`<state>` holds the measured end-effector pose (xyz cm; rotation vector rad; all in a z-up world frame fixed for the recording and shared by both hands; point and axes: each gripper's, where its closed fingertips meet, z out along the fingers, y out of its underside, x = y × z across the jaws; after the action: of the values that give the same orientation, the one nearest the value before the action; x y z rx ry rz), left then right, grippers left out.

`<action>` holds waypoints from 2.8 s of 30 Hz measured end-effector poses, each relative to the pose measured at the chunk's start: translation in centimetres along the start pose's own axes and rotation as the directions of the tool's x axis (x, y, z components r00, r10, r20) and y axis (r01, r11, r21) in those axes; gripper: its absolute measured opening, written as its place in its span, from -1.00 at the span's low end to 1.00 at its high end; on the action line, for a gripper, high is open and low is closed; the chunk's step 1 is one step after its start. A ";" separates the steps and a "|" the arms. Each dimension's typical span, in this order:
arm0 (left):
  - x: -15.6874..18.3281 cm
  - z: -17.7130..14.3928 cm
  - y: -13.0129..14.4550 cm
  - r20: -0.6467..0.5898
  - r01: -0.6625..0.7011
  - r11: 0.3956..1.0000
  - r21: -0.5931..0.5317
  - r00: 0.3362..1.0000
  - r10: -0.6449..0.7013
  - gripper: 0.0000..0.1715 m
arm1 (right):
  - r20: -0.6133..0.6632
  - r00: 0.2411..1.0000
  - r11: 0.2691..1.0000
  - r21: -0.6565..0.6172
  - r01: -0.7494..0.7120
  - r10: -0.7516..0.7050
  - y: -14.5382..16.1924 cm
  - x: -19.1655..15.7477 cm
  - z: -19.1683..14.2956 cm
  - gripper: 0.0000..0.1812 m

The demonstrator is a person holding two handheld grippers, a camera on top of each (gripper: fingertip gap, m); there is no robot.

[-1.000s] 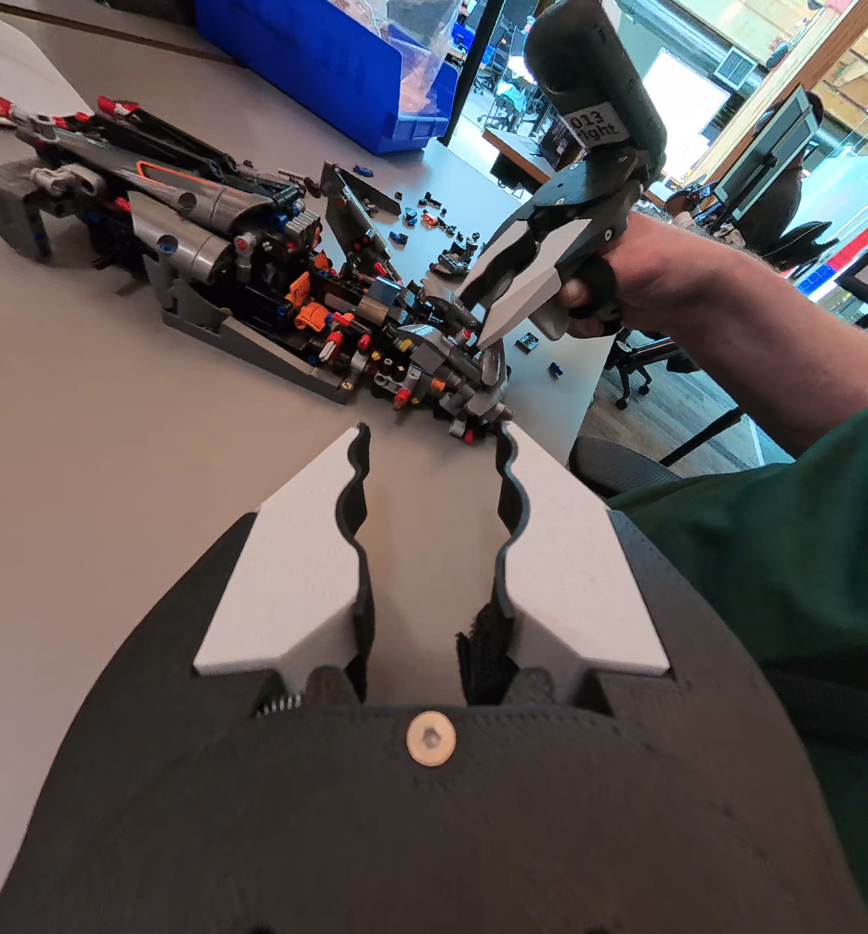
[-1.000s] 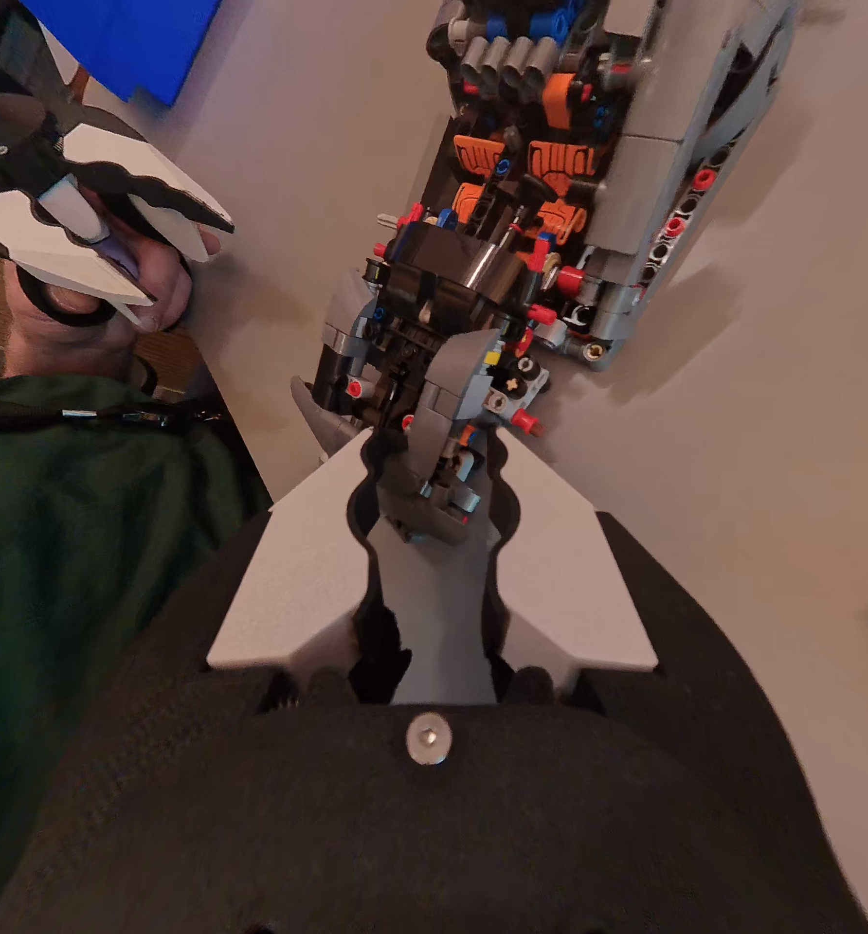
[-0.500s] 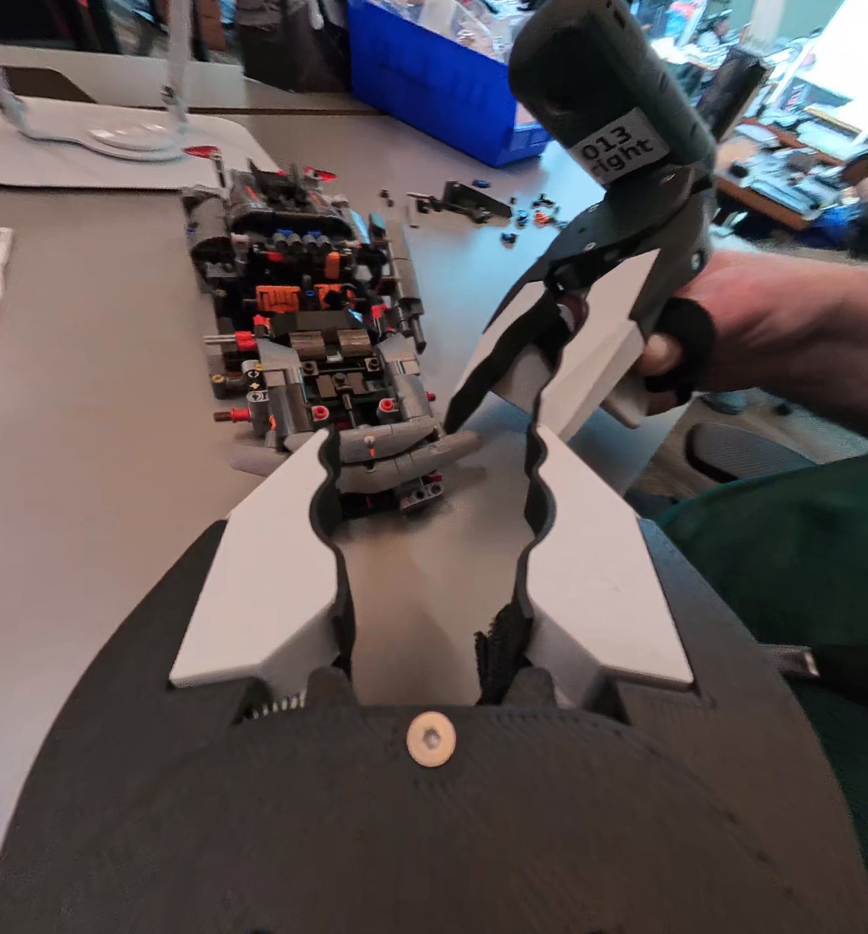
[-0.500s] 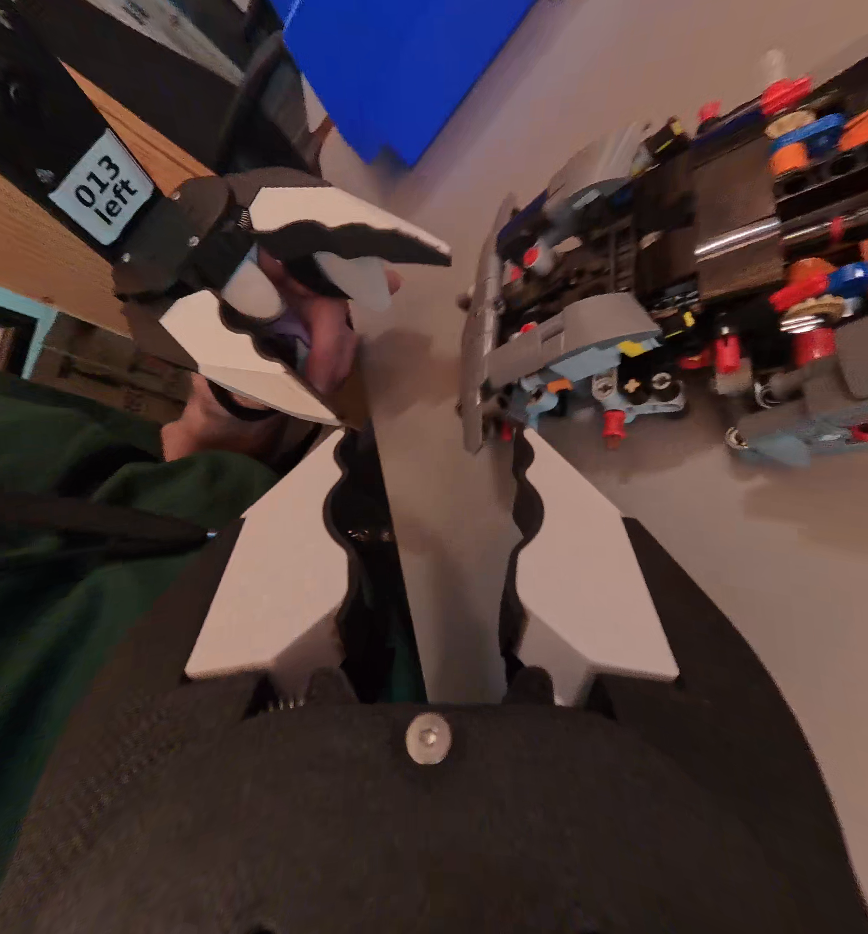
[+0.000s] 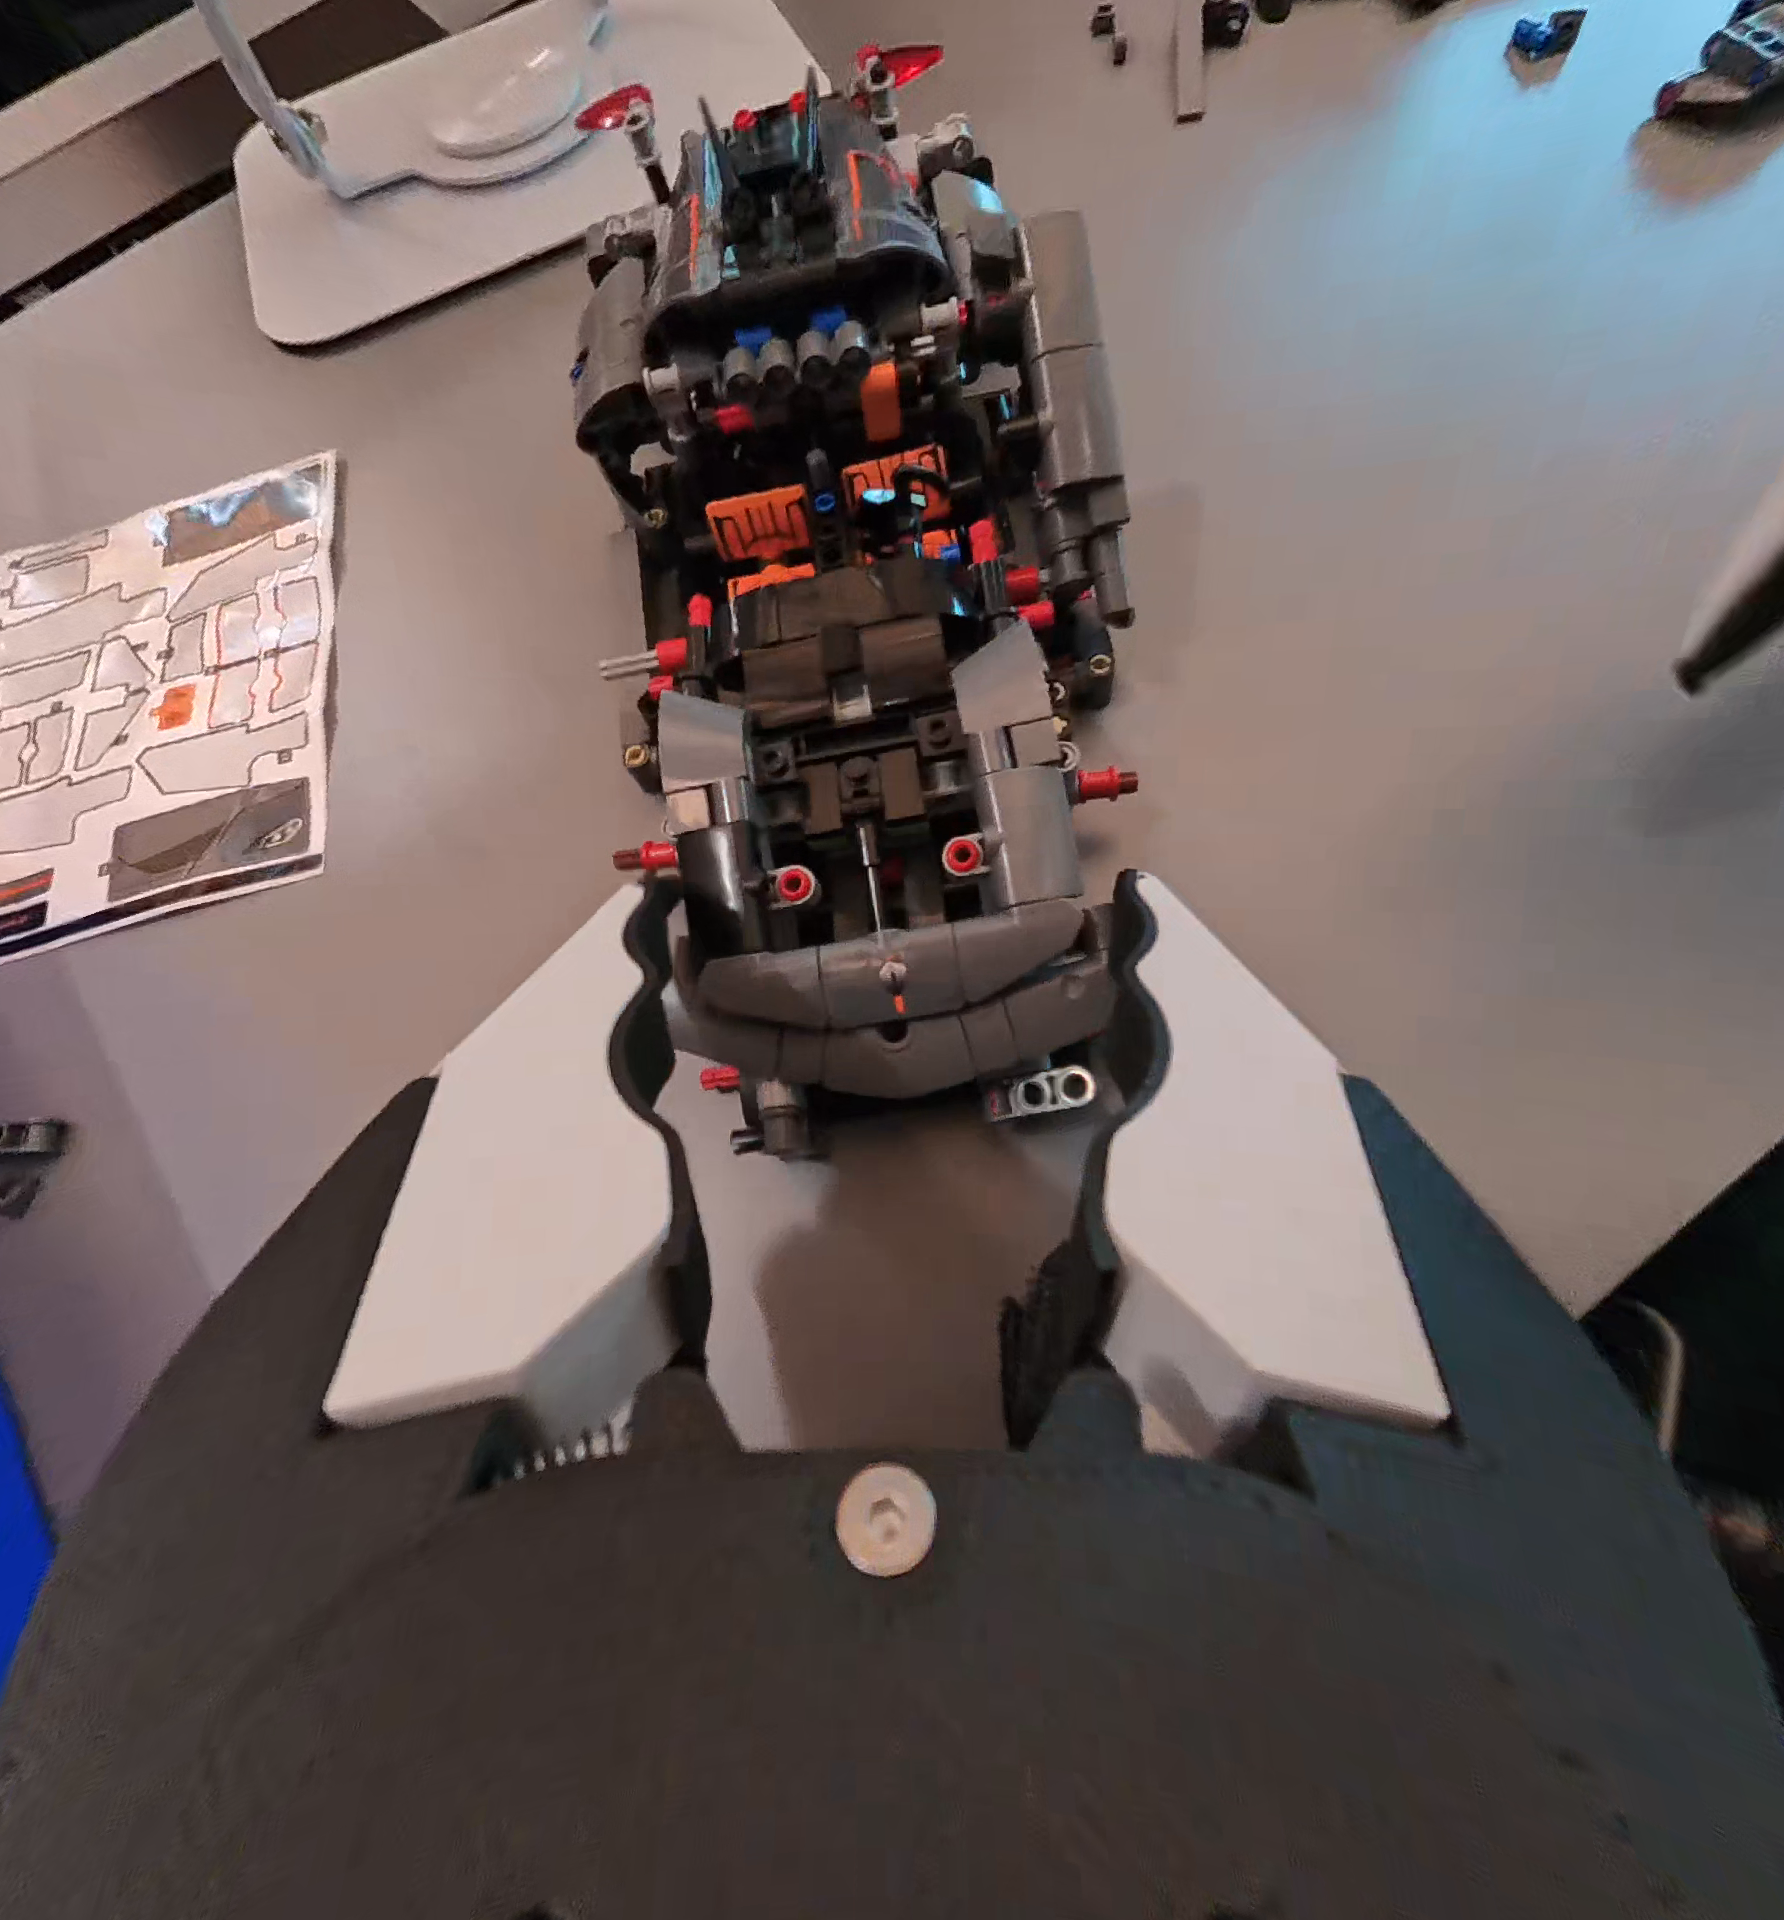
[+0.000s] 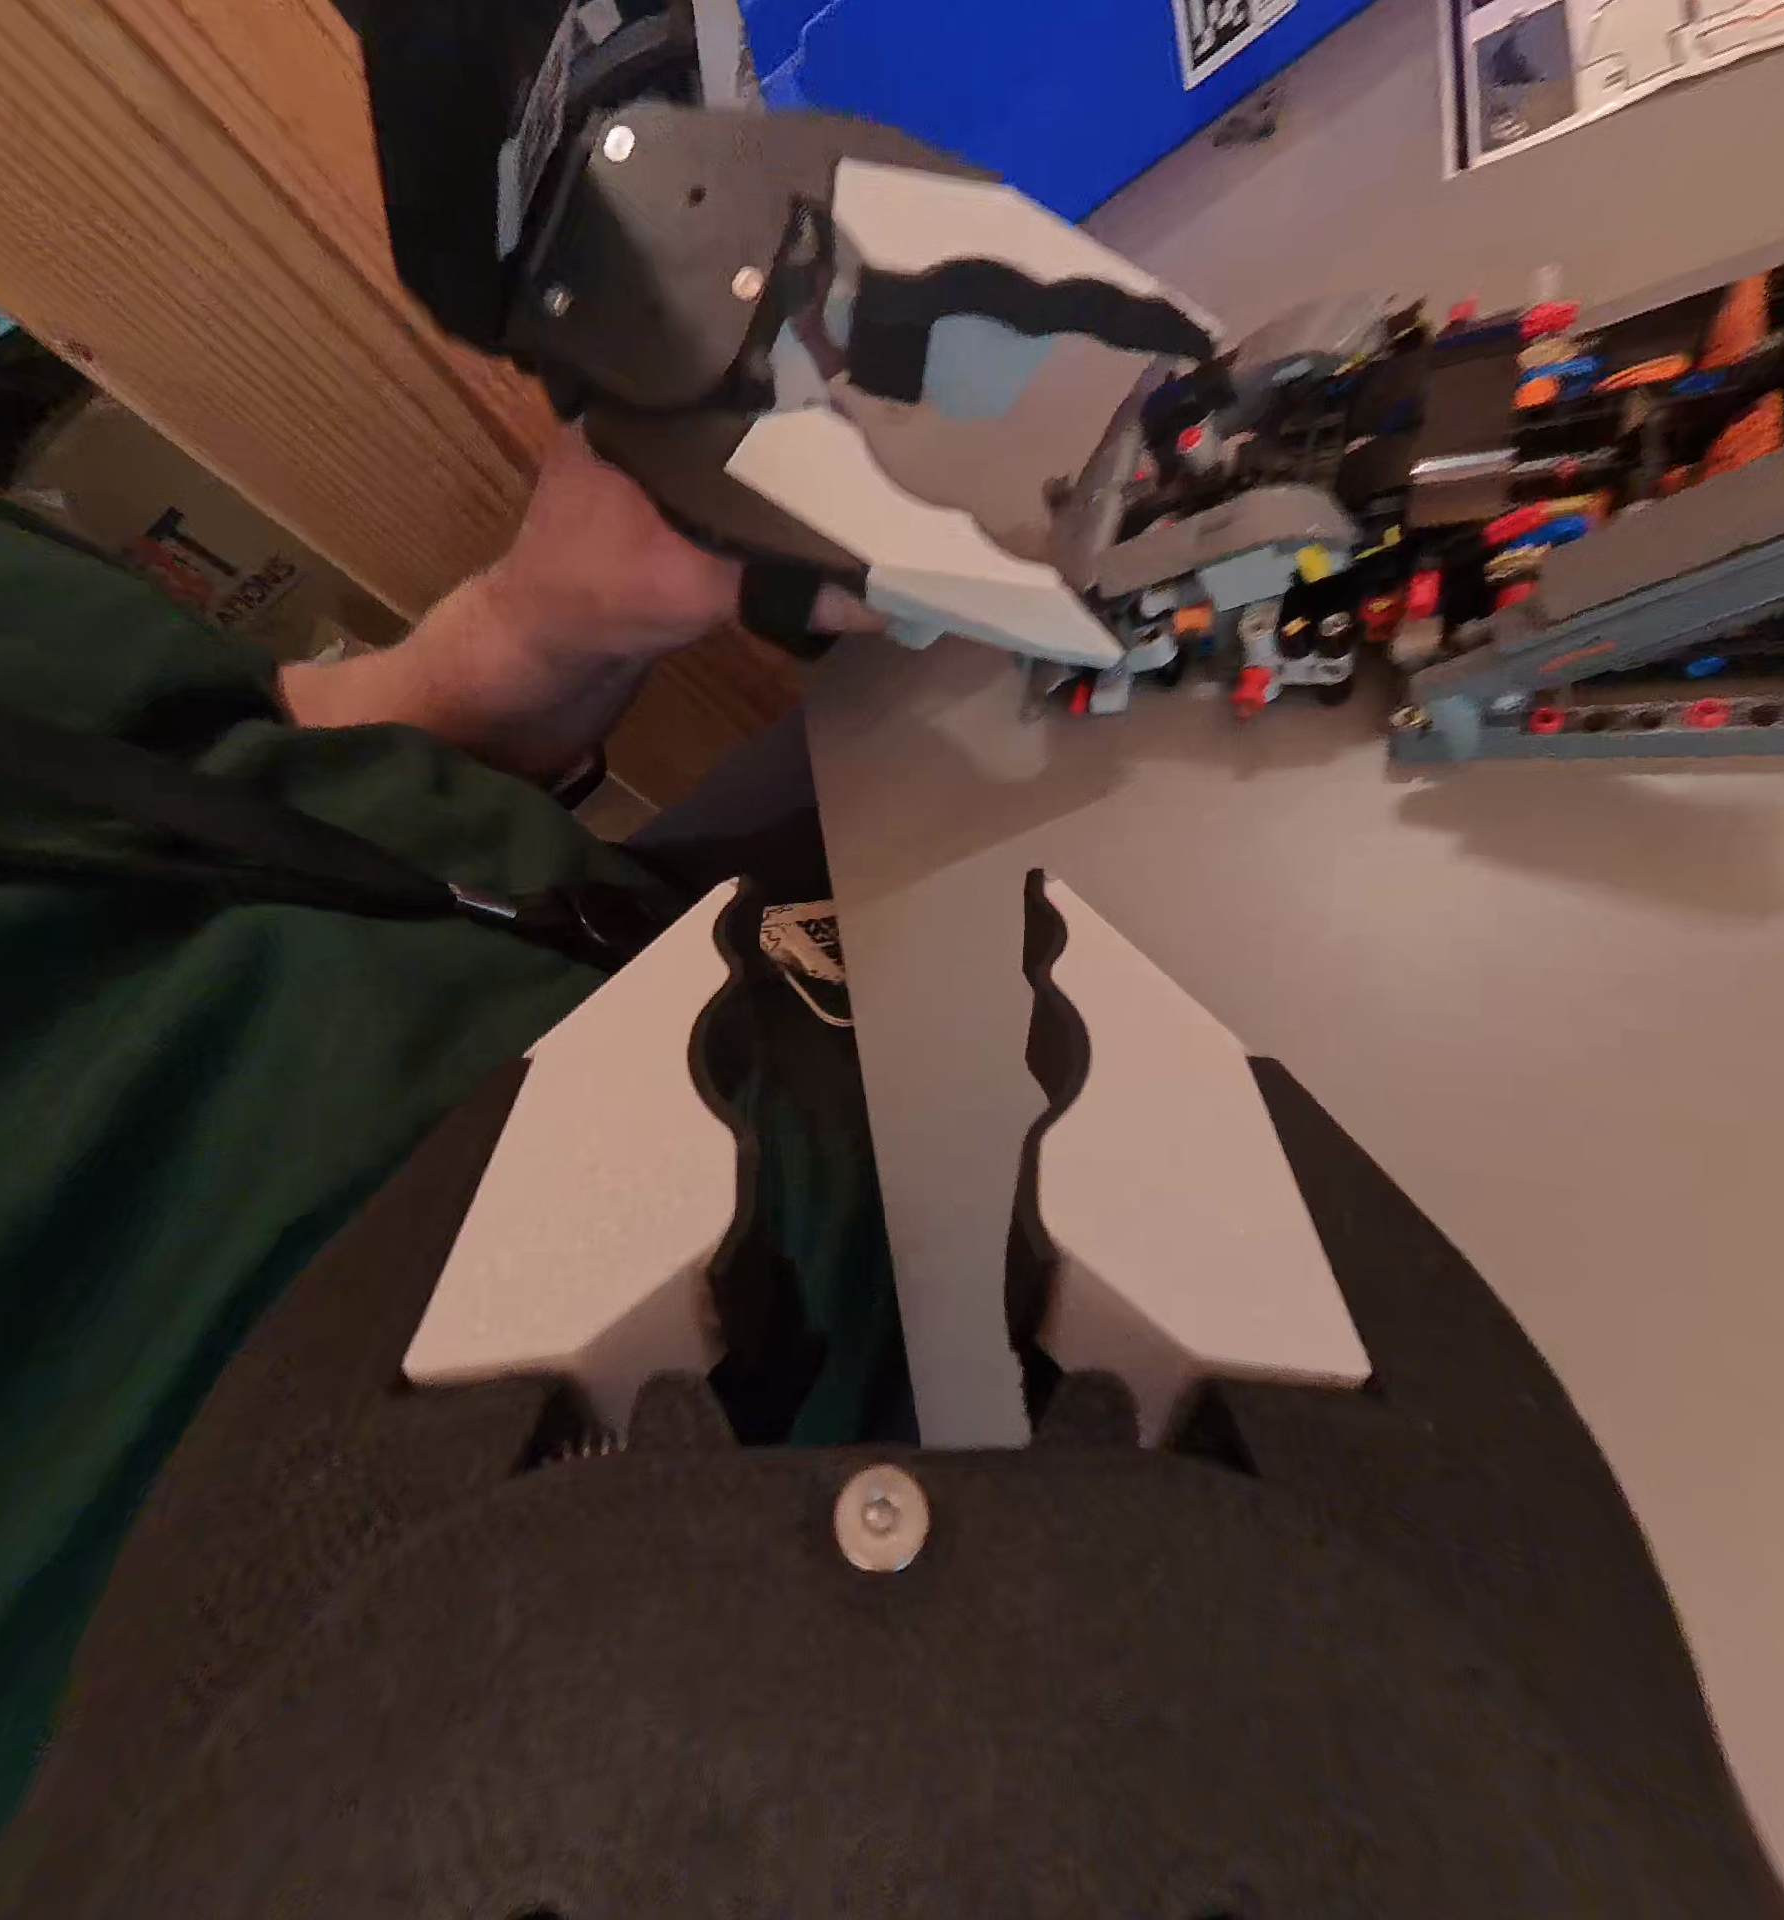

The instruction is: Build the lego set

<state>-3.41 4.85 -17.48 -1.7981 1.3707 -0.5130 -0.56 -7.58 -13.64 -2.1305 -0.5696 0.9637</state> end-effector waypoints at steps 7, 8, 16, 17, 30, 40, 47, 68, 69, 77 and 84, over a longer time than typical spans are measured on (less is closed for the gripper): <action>-4.9 0.0 0.6 0.010 -0.088 0.992 -0.089 0.996 0.089 -0.23 | 0.018 0.999 0.999 0.029 0.036 -0.037 1.6 -0.4 -0.3 -0.47; -6.7 0.0 1.0 0.067 -0.053 0.993 -0.108 0.996 0.060 -0.30 | 0.001 0.999 0.999 0.030 0.041 -0.041 1.7 -0.1 -0.8 -0.47; -10.3 1.5 1.8 0.220 0.034 0.990 -0.138 0.975 -0.003 -0.31 | -0.283 0.950 0.990 0.019 0.141 -0.130 0.5 6.3 -6.6 -0.56; -10.7 1.7 1.8 0.235 0.040 0.990 -0.133 0.972 -0.008 -0.34 | -0.330 0.928 0.984 -0.020 0.175 -0.172 0.4 7.7 -7.6 -0.60; -13.8 3.7 2.6 0.281 0.115 0.988 -0.107 0.956 -0.081 -0.23 | -0.548 0.732 0.906 -0.346 0.243 -0.405 -3.4 22.2 -15.2 -0.71; -14.0 3.5 2.5 0.306 0.107 0.990 -0.097 0.949 -0.073 -0.24 | -0.432 0.715 0.786 -0.557 0.267 -0.550 -2.8 27.2 -16.9 -0.79; -14.0 3.6 2.6 0.297 0.110 0.988 -0.104 0.952 -0.074 -0.26 | -0.231 0.722 0.640 -0.678 0.361 -0.652 -2.5 29.1 -14.5 -0.81; -13.4 1.8 0.3 0.283 0.055 0.996 0.069 0.956 -0.072 -0.22 | -0.105 0.753 0.641 -0.608 0.468 -0.650 -6.5 17.0 -5.3 -0.93; -13.2 1.6 0.1 0.283 0.041 0.996 0.079 0.957 -0.062 -0.22 | -0.114 0.743 0.628 -0.627 0.462 -0.660 -6.6 16.5 -4.1 -0.93; -5.2 0.3 -2.6 0.192 -0.310 0.934 0.175 0.942 0.277 -0.52 | -0.051 0.715 0.531 -0.708 0.467 -0.697 -5.6 15.0 3.2 -0.94; 0.5 3.1 -0.6 0.018 -0.440 0.895 0.069 0.898 0.440 -0.54 | 0.094 0.786 0.475 -0.751 0.459 -0.612 -2.1 13.6 5.2 -0.86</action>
<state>-0.66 5.47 -18.96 -1.3661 1.6741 -0.3090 3.65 4.62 -20.70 -2.4006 -1.6616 0.1147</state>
